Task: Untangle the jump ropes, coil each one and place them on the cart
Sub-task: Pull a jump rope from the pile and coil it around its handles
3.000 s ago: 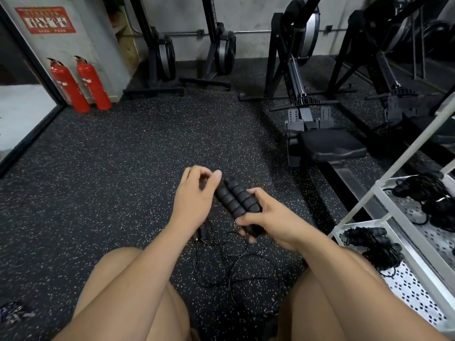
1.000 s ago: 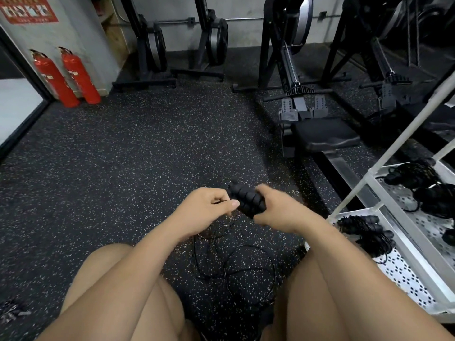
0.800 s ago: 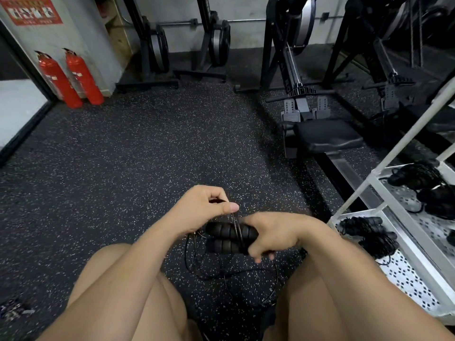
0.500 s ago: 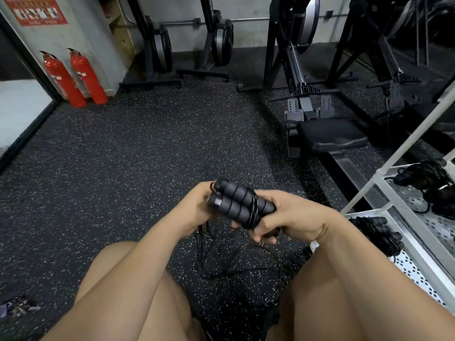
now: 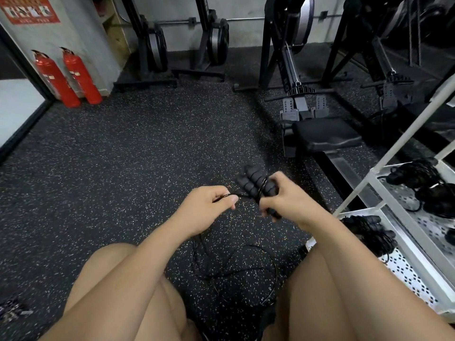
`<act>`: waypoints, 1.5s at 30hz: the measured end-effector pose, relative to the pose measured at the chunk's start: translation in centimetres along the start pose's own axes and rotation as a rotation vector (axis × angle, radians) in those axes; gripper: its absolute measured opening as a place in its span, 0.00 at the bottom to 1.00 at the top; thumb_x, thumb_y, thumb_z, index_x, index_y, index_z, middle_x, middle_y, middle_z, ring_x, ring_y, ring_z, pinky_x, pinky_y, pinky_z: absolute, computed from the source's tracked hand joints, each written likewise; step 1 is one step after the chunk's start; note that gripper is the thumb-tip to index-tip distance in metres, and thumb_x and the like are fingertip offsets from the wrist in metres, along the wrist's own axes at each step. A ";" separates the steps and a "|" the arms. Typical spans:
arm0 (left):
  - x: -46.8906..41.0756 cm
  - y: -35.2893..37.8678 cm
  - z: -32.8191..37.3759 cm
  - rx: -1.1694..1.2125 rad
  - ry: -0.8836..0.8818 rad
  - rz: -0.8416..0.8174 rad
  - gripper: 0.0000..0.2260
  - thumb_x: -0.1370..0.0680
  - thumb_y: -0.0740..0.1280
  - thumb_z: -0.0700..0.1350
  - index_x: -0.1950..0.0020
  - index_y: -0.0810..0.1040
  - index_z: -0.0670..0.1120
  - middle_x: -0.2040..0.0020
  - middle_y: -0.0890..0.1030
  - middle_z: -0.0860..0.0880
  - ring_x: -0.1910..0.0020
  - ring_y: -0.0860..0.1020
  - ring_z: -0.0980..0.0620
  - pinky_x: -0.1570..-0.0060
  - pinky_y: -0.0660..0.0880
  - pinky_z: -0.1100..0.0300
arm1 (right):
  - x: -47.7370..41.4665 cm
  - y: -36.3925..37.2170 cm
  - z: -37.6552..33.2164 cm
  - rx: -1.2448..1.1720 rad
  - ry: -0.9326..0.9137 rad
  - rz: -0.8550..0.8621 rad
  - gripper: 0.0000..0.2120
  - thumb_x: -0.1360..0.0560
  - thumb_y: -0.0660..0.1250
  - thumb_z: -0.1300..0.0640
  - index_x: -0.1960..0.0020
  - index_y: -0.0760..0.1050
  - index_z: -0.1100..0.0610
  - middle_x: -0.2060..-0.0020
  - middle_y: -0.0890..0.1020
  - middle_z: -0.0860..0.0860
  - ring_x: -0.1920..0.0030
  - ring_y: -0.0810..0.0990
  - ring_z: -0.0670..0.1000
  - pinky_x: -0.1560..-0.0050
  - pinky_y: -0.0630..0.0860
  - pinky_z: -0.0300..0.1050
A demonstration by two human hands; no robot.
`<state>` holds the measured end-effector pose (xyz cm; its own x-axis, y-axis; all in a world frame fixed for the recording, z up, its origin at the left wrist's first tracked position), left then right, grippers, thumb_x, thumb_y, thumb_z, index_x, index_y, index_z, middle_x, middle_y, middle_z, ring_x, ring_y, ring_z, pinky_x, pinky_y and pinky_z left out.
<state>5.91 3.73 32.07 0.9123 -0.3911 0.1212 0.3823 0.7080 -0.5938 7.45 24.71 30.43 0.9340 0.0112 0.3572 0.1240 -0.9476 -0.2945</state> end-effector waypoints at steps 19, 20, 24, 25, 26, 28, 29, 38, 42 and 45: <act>-0.8 0.6 -1.9 0.489 -0.124 0.000 0.13 0.10 0.60 0.49 0.38 0.81 0.44 0.70 0.69 0.56 0.71 0.64 0.56 0.72 0.61 0.62 | 2.8 4.9 -5.0 -0.653 -0.221 -0.584 0.32 0.25 0.67 0.73 0.22 0.67 0.62 0.38 0.80 0.68 0.58 0.80 0.54 0.70 0.75 0.41; -0.8 0.9 -1.6 0.427 -0.119 -0.017 0.15 0.11 0.59 0.52 0.37 0.80 0.44 0.71 0.67 0.58 0.72 0.63 0.57 0.72 0.61 0.62 | 2.2 4.2 -4.7 -0.678 -0.207 -0.493 0.32 0.25 0.68 0.73 0.23 0.68 0.62 0.38 0.81 0.68 0.58 0.80 0.54 0.69 0.75 0.42; -0.3 1.2 -0.5 0.020 -0.041 -0.079 0.14 0.12 0.61 0.58 0.49 0.83 0.55 0.72 0.69 0.59 0.72 0.65 0.58 0.66 0.64 0.57 | 0.4 1.4 -2.4 -0.383 -0.149 -0.097 0.21 0.26 0.72 0.72 0.36 0.72 0.63 0.44 0.86 0.66 0.60 0.84 0.57 0.67 0.75 0.49; -0.2 1.1 -0.5 -0.045 -0.038 -0.087 0.14 0.13 0.62 0.58 0.51 0.83 0.56 0.73 0.69 0.59 0.73 0.65 0.58 0.66 0.64 0.57 | 0.2 0.9 -1.8 -0.276 -0.139 -0.017 0.19 0.27 0.72 0.71 0.39 0.73 0.60 0.48 0.87 0.65 0.61 0.85 0.57 0.66 0.75 0.50; 0.0 1.1 -0.4 -0.064 -0.037 -0.095 0.13 0.13 0.63 0.58 0.52 0.83 0.57 0.73 0.69 0.58 0.74 0.65 0.58 0.67 0.63 0.57 | 0.0 0.4 -1.3 -0.178 -0.126 0.044 0.19 0.28 0.72 0.70 0.41 0.74 0.57 0.53 0.87 0.63 0.62 0.85 0.56 0.66 0.76 0.51; 0.1 0.9 -0.4 -0.045 -0.025 -0.082 0.13 0.14 0.65 0.58 0.54 0.84 0.56 0.72 0.70 0.57 0.72 0.66 0.56 0.66 0.65 0.56 | -0.2 -0.1 -0.5 0.001 -0.082 0.091 0.19 0.29 0.71 0.69 0.43 0.74 0.52 0.60 0.87 0.59 0.66 0.84 0.54 0.67 0.76 0.50; 0.0 0.5 -0.3 -0.038 -0.017 -0.057 0.14 0.14 0.65 0.58 0.55 0.84 0.56 0.71 0.70 0.56 0.71 0.67 0.55 0.64 0.66 0.56 | -0.2 0.0 -0.1 0.077 -0.052 0.067 0.19 0.29 0.71 0.69 0.43 0.74 0.52 0.60 0.87 0.59 0.67 0.84 0.53 0.69 0.76 0.48; 0.0 -1.2 -0.5 0.155 0.021 -0.002 0.10 0.24 0.80 0.54 0.59 0.85 0.50 0.60 0.86 0.47 0.61 0.79 0.52 0.53 0.77 0.51 | 3.3 5.7 0.6 0.162 0.072 -0.670 0.20 0.27 0.72 0.73 0.40 0.74 0.57 0.44 0.88 0.62 0.56 0.85 0.58 0.68 0.75 0.44; 0.1 -1.2 -0.2 0.395 0.010 -0.035 0.10 0.24 0.76 0.52 0.60 0.83 0.48 0.62 0.83 0.52 0.62 0.77 0.56 0.59 0.74 0.60 | 5.1 6.2 -1.5 -0.049 -0.026 -0.853 0.22 0.23 0.69 0.75 0.33 0.72 0.61 0.40 0.85 0.67 0.56 0.85 0.56 0.67 0.77 0.42; -0.1 -0.6 -0.3 0.605 -0.040 -0.049 0.10 0.16 0.67 0.44 0.57 0.80 0.47 0.60 0.82 0.49 0.62 0.78 0.52 0.61 0.76 0.57 | 5.4 6.3 -2.9 -0.244 -0.095 -0.868 0.28 0.21 0.67 0.75 0.23 0.68 0.62 0.39 0.83 0.70 0.56 0.86 0.56 0.65 0.82 0.41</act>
<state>5.55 3.11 32.19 0.8918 -0.4177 0.1739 0.4289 0.9028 -0.0308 12.26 17.87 33.05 0.5701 0.7692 0.2886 0.7332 -0.6349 0.2438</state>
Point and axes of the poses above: each hand's wrist, its own x-axis away from the middle knuckle, its own y-axis out of the palm, z = x × y, the point moved 9 cm from there along -x, towards the middle knuckle
